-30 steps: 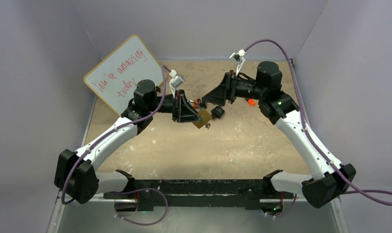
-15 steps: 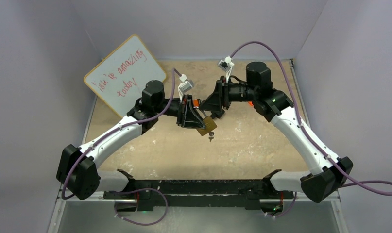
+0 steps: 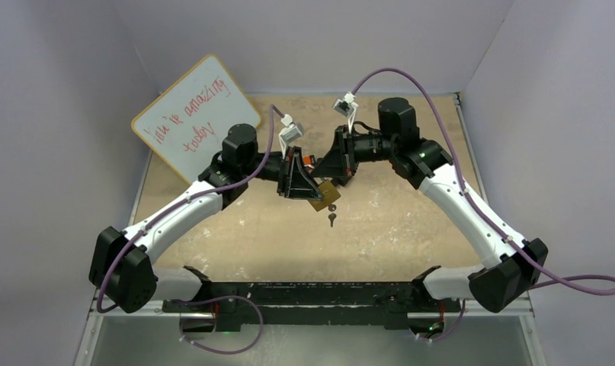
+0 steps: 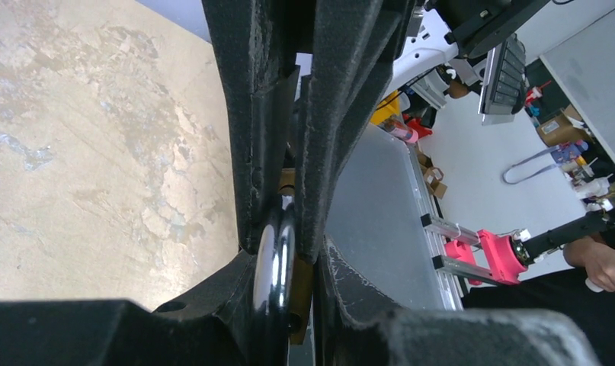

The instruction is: Unlock with the key

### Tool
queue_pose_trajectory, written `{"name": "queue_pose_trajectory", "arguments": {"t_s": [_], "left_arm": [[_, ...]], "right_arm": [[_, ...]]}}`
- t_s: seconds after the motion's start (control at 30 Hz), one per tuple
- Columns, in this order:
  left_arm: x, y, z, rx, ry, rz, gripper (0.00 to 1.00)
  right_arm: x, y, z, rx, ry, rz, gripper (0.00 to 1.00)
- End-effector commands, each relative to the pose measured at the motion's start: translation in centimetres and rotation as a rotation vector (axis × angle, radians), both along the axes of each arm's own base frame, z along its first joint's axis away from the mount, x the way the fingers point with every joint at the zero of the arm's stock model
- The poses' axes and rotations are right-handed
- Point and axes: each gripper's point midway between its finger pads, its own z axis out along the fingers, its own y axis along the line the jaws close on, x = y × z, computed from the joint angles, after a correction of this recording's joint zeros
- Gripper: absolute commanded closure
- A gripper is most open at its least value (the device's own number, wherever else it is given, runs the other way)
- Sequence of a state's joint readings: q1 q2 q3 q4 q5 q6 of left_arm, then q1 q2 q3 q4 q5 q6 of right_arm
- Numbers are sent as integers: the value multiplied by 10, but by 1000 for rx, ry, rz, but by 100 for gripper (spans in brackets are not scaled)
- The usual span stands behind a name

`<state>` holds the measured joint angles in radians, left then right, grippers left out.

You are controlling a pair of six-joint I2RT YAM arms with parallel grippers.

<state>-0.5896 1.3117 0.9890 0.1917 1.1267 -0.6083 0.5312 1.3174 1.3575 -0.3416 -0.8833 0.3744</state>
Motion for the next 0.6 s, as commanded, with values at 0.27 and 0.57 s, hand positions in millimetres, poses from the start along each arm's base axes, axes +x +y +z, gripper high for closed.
{"name": "queue_pose_trajectory", "arguments": {"t_s": [0.27, 0.57], "left_arm": [[2, 2, 66, -191, -126, 89, 74], [8, 16, 86, -434, -61, 269, 47]], "right_arm": [[2, 1, 65, 215, -79, -113, 100], [10, -6, 104, 351, -117, -230, 100]]}}
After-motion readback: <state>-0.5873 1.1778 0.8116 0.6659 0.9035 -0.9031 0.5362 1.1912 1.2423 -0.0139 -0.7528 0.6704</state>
